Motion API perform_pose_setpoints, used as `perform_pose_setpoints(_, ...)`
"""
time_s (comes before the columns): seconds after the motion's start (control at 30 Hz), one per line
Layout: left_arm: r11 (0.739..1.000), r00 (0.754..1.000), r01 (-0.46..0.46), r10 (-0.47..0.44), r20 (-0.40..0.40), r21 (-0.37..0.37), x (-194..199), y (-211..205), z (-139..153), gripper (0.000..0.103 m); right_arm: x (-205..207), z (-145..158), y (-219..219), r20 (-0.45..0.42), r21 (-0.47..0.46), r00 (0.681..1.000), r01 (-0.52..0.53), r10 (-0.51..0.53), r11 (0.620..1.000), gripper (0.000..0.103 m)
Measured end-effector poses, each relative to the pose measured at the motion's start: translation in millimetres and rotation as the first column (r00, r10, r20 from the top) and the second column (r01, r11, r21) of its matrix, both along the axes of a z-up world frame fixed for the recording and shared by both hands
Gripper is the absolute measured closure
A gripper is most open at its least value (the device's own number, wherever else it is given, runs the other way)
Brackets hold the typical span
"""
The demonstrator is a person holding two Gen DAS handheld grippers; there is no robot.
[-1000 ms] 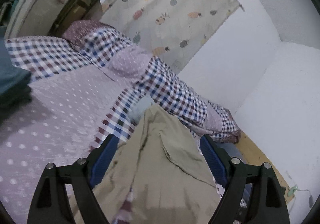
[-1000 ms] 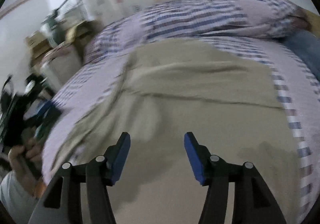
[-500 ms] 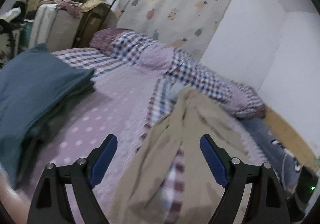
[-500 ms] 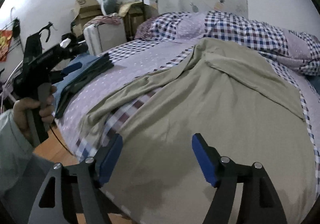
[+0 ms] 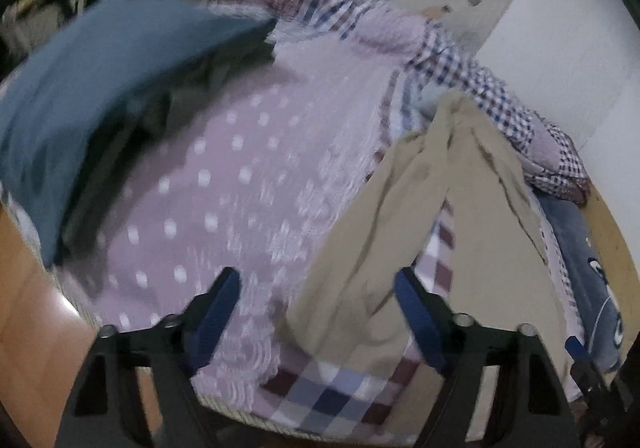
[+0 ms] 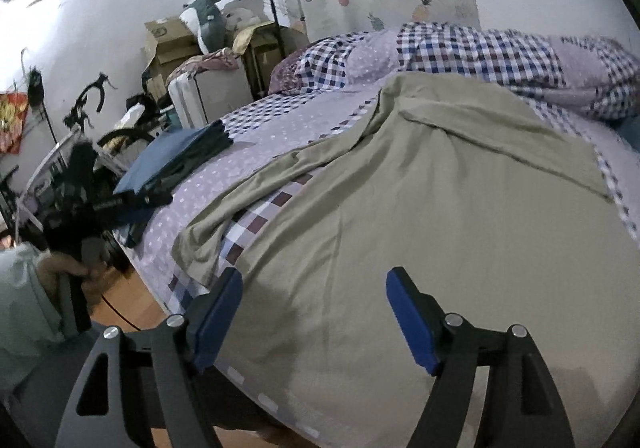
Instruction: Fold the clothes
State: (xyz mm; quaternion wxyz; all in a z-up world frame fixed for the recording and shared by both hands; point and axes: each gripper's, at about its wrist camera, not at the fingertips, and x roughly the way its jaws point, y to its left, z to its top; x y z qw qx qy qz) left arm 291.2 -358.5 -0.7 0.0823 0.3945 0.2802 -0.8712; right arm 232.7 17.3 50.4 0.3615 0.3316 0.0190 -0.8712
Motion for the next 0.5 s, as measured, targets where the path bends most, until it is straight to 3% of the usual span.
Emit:
perform_pose_setpoints(0.1,1.0,0.997,0.02,-0.018,0.075,-0.019,-7,5,-13,0.036,-1,-1,3,0.003,-0.01,1.0,0.013,-0.013,1.0,0.025)
perform_pose_setpoints(0.17,0.999,0.994,0.026,-0.024,0.108,-0.019,-13,7,-20,0.047,-1,0,5,0.007,-0.02,1.0,0.017,-0.017,1.0,0.025)
perform_pose_setpoints(0.23,0.999,0.992,0.034,-0.031,0.124,-0.019,-17,10,-23,0.073,0,1,5,0.005,-0.024,1.0,0.018,-0.018,1.0,0.025)
perform_pose_setpoints(0.27,0.999,0.993,0.042,-0.04,0.112,-0.017,-17,11,-21,0.081,0,1,5,0.004,-0.025,1.0,0.017,-0.017,1.0,0.025)
perform_pose_setpoints(0.3,0.999,0.995,0.046,-0.045,0.087,-0.02,-15,12,-16,0.096,0,1,6,0.002,-0.025,1.0,0.017,-0.017,1.0,0.025)
perform_pose_setpoints(0.4,0.997,0.999,0.02,-0.022,-0.028,-0.078,-1,11,9,0.099,2,2,6,-0.003,-0.028,1.0,0.016,-0.017,0.999,0.025)
perform_pose_setpoints(0.5,0.99,0.98,-0.095,0.076,-0.182,-0.102,28,-4,39,0.099,2,3,8,-0.01,-0.026,1.0,0.023,-0.024,0.999,0.025)
